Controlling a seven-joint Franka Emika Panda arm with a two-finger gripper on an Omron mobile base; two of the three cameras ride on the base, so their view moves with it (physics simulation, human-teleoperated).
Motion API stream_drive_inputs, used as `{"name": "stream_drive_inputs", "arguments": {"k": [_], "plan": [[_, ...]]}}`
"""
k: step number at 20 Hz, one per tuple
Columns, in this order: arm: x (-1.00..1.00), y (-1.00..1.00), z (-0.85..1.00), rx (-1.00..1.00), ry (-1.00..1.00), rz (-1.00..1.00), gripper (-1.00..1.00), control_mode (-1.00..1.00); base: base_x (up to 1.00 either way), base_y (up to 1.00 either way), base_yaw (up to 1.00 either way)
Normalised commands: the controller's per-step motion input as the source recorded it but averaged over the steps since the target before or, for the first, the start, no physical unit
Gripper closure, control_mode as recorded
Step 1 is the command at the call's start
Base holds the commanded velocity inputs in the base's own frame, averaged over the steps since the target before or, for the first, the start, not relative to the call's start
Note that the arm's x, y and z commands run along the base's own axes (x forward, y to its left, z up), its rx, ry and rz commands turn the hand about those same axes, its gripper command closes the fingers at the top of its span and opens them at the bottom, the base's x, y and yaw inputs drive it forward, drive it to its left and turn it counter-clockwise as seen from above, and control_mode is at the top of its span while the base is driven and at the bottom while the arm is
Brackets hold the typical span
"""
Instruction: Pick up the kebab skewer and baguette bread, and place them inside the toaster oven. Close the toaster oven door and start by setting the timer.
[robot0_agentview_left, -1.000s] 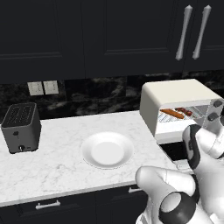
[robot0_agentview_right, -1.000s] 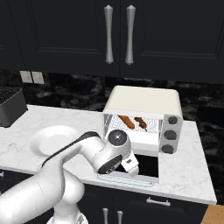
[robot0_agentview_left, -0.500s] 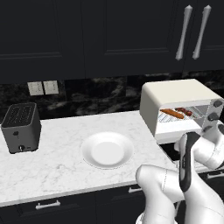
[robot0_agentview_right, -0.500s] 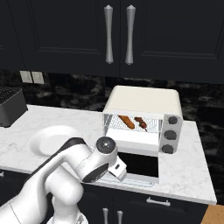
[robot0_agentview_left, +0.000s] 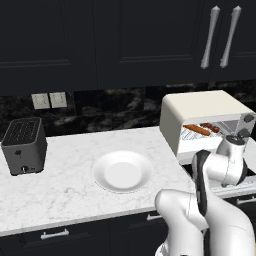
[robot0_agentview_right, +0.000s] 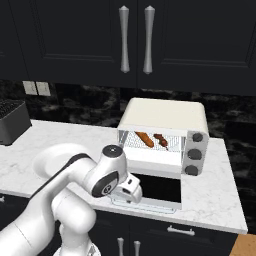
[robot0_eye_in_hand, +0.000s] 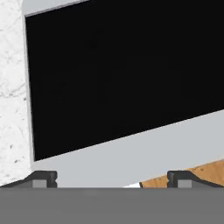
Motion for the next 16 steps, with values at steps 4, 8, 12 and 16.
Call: {"name": "stream_drive_inputs", "arguments": {"k": [4,8,12,16], "plan": [[-0.14,-0.29,-0.22,-0.03,0.09,0.21,-1.00,-1.00,0.00,0.00,0.00],[-0.11,-0.52,-0.37,0.00,0.02,0.19,-1.00,-1.00,0.00,0.00,0.00],[-0.01,-0.30,-0.43,0.04,0.00,0.09,-1.00,-1.00,0.00,0.00,0.00],[-0.15,-0.04,-0.31,0.03,0.00,0.00,-1.00,-1.00,0.00,0.00,0.00]]}}
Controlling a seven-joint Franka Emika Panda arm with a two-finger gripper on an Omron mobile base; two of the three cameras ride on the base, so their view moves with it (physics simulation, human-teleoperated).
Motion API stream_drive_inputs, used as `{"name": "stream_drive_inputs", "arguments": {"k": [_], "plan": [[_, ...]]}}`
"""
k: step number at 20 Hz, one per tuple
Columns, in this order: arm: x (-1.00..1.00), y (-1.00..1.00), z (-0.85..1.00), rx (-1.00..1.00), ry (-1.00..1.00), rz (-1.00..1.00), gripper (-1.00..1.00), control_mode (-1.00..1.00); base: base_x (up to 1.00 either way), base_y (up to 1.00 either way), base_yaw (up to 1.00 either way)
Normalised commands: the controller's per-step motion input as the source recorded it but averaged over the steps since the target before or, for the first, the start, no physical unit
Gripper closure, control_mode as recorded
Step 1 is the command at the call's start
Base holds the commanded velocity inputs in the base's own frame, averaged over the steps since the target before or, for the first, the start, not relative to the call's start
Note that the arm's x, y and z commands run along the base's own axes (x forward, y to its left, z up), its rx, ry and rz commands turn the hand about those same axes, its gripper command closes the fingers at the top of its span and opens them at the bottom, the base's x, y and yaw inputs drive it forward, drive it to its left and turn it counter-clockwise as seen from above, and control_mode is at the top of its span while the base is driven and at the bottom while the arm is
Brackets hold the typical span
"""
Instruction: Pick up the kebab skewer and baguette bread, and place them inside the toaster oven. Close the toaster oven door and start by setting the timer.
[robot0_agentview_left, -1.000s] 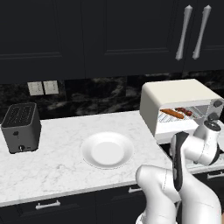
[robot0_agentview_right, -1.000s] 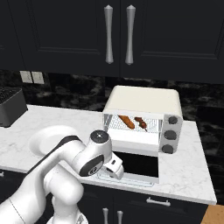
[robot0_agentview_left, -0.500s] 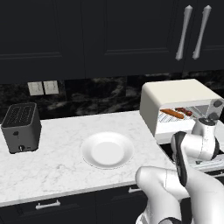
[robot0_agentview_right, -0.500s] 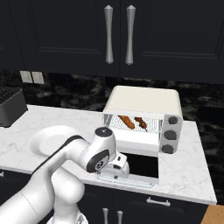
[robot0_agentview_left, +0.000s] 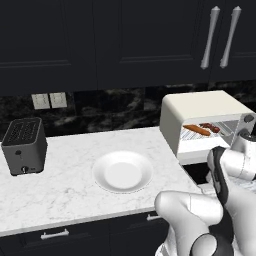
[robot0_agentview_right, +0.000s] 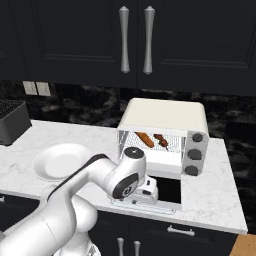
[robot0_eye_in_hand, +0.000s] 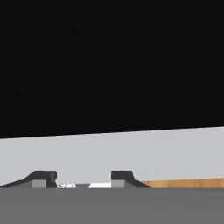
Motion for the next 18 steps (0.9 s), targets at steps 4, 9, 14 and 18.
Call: {"name": "stream_drive_inputs", "arguments": {"k": [4,9,14,18], "plan": [[-0.58,-0.02,-0.08,0.00,-0.03,-0.06,-1.00,-1.00,0.00,0.00,0.00],[-0.56,0.00,-0.04,-0.01,-0.11,-0.16,-1.00,-1.00,0.00,0.00,0.00],[0.09,0.00,-0.09,-0.02,-0.19,-0.09,-1.00,-1.00,0.00,0.00,0.00],[0.03,0.00,-0.27,-0.02,-0.21,-0.04,-1.00,-1.00,0.00,0.00,0.00]]}}
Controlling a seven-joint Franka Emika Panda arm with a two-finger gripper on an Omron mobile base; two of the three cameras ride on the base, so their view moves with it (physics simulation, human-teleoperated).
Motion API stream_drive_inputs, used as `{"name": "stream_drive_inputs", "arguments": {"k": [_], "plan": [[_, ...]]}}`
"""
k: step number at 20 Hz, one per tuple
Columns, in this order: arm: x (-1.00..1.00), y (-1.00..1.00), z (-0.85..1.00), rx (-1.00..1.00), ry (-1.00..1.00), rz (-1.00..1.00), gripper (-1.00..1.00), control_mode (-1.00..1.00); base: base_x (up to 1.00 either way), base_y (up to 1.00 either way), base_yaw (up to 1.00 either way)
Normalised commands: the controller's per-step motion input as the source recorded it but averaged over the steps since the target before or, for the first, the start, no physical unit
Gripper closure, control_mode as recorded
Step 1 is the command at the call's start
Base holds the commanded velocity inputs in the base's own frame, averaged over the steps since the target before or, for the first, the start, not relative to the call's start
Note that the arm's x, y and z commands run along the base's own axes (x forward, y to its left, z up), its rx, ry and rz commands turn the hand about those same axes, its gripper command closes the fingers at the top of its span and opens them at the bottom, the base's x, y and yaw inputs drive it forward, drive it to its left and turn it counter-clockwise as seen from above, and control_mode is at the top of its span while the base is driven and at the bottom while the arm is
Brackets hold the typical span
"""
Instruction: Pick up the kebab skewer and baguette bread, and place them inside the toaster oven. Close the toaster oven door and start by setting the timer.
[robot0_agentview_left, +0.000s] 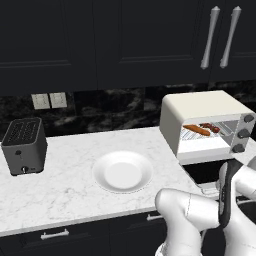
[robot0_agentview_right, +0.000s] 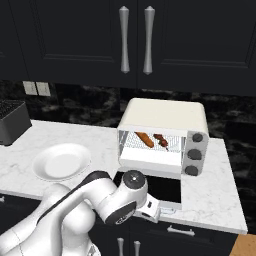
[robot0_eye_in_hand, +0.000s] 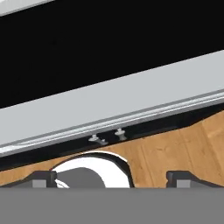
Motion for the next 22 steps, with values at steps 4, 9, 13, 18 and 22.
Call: {"name": "stream_drive_inputs", "arguments": {"k": [4,9,13,18,22], "plan": [[0.00,0.00,-0.29,-0.06,-0.16,0.00,-1.00,-1.00,0.00,0.00,0.00],[0.12,0.00,-0.18,-0.11,-0.09,0.00,-1.00,-1.00,0.00,0.00,0.00],[0.24,0.00,-0.09,-0.12,-0.07,0.00,-1.00,-1.00,0.00,0.00,0.00],[0.07,0.00,-0.08,-0.09,-0.05,0.00,-1.00,-1.00,0.00,0.00,0.00],[0.05,0.00,-0.01,-0.03,-0.07,0.00,-1.00,-1.00,0.00,0.00,0.00]]}}
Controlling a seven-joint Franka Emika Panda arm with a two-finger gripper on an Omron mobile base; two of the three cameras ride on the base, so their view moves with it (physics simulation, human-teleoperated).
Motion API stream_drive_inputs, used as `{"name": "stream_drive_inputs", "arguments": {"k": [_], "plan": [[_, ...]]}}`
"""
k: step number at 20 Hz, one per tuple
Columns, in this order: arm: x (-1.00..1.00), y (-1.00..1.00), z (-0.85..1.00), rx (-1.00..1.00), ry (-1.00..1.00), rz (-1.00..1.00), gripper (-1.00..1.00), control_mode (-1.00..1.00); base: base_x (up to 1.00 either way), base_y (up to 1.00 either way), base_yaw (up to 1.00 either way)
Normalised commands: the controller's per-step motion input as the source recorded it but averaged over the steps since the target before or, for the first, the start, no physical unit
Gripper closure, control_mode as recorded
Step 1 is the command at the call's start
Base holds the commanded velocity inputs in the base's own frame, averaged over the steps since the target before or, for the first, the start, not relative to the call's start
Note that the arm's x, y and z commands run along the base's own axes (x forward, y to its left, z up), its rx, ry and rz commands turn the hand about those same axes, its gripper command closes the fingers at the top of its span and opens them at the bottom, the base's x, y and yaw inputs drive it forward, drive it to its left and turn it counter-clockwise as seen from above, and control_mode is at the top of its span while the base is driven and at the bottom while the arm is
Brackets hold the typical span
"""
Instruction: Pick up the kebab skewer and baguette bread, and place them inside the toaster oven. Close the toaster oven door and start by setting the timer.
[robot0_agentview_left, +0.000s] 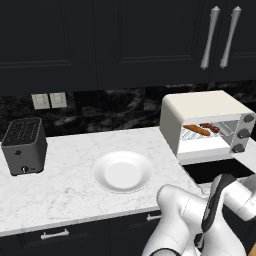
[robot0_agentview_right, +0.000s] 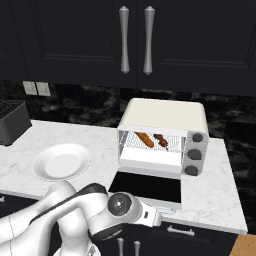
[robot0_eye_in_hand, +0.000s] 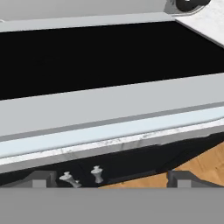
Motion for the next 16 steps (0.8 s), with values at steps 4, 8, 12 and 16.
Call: {"name": "stream_drive_inputs", "arguments": {"k": [4,8,12,16], "plan": [[0.40,0.08,0.00,0.00,-0.03,0.00,-1.00,-1.00,0.00,0.00,0.00],[0.53,0.12,0.02,0.00,0.00,0.00,-1.00,-1.00,0.00,0.00,0.00],[0.46,0.20,0.03,0.00,0.00,0.00,-1.00,-1.00,0.00,0.00,0.00],[0.30,0.28,0.00,0.00,-0.01,0.00,-1.00,-1.00,0.00,0.00,0.00]]}}
